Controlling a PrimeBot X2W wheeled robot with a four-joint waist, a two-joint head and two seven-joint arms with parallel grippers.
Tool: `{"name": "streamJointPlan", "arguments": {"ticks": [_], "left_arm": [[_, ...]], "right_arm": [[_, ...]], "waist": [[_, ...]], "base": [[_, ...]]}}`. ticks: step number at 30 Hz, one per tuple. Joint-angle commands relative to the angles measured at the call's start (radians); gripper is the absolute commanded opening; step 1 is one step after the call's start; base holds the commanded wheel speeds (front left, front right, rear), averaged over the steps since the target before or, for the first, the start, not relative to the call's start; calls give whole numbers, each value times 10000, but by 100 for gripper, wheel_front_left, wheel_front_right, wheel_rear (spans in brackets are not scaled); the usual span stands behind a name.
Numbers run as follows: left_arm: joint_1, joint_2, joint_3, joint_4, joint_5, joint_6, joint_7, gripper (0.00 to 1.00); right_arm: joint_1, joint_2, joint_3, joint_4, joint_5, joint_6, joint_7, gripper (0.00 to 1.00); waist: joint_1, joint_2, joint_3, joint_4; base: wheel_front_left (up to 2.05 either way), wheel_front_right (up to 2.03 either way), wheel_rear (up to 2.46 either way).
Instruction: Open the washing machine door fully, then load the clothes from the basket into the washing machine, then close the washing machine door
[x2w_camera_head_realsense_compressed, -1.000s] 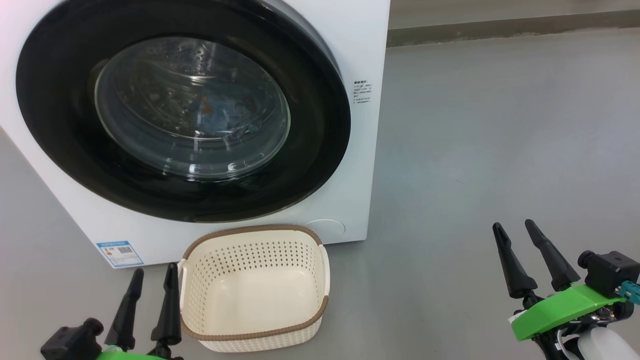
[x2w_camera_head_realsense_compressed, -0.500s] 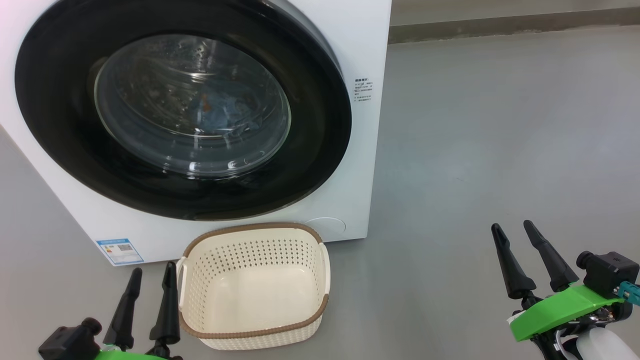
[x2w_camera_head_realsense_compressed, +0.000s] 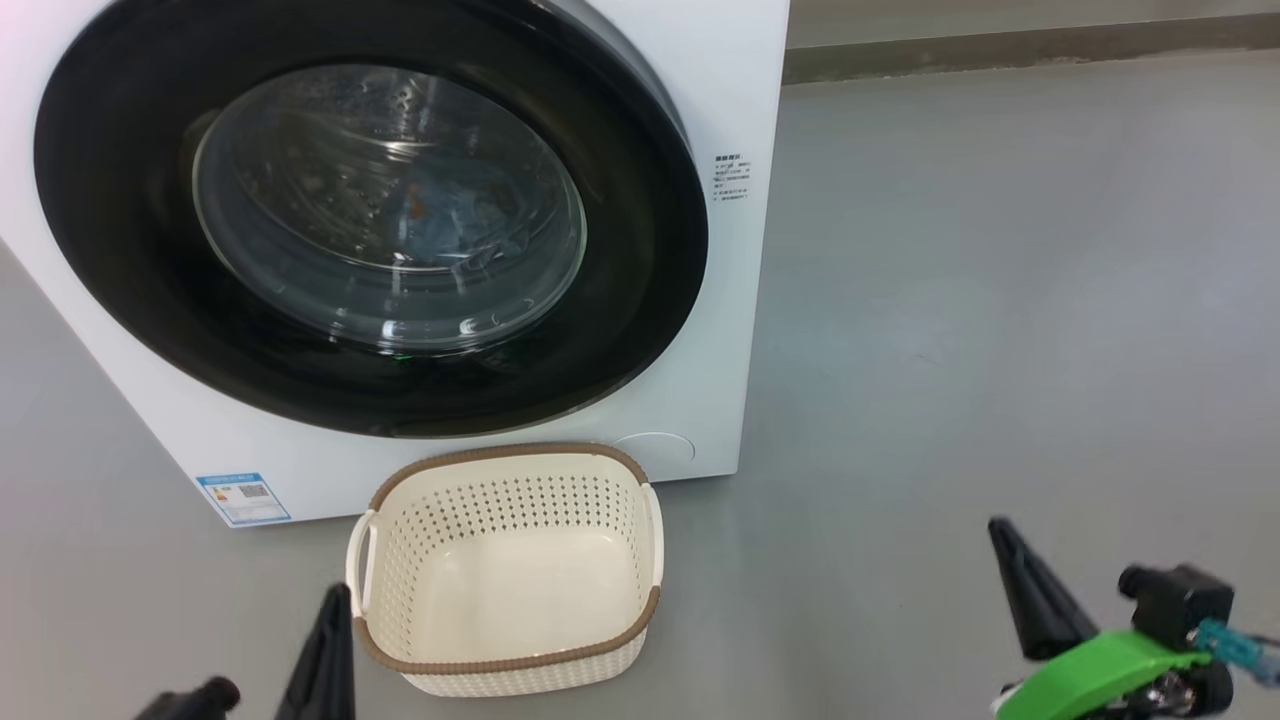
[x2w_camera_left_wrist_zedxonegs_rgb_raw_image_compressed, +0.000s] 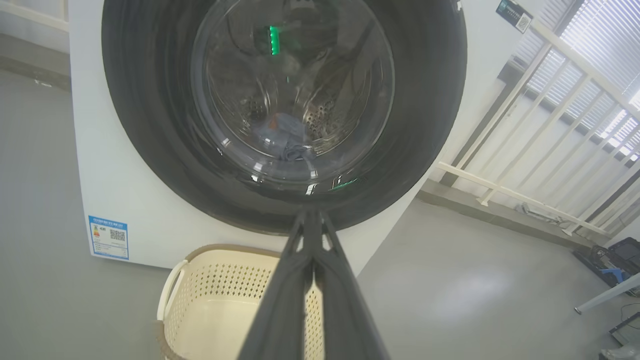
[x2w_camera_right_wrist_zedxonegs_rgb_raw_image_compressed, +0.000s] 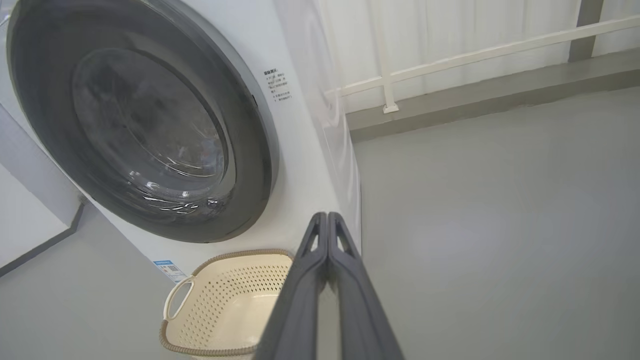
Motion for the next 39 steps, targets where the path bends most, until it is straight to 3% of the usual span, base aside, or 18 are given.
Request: {"name": "streamJointPlan", "arguments": {"ticks": [1,7,12,39], "left_arm": [[-26,7,25,-36,-86,0,30,0],[-50,-38,152,-74,-559,0,203,0],[-86,-76,258,-84,-953,0,347,0],[-264,-282,845,-180,-3079,1,1132,0]], "right_arm": [[-34,-4,-31,-39,88,0,31,0],[-27,82,-188,-109,579,-2,198,0],[-38,155,-320,-147,986,-3,337,0],[-81,558,-1049,-389,3179,-8,1104,0]], "waist": [[0,-1,2,2],[23,-1,-11,18],[1,-1,18,31],[0,-1,70,101]], "base": [[0,0,0],[0,0,0],[0,0,0],[0,0,0]]}}
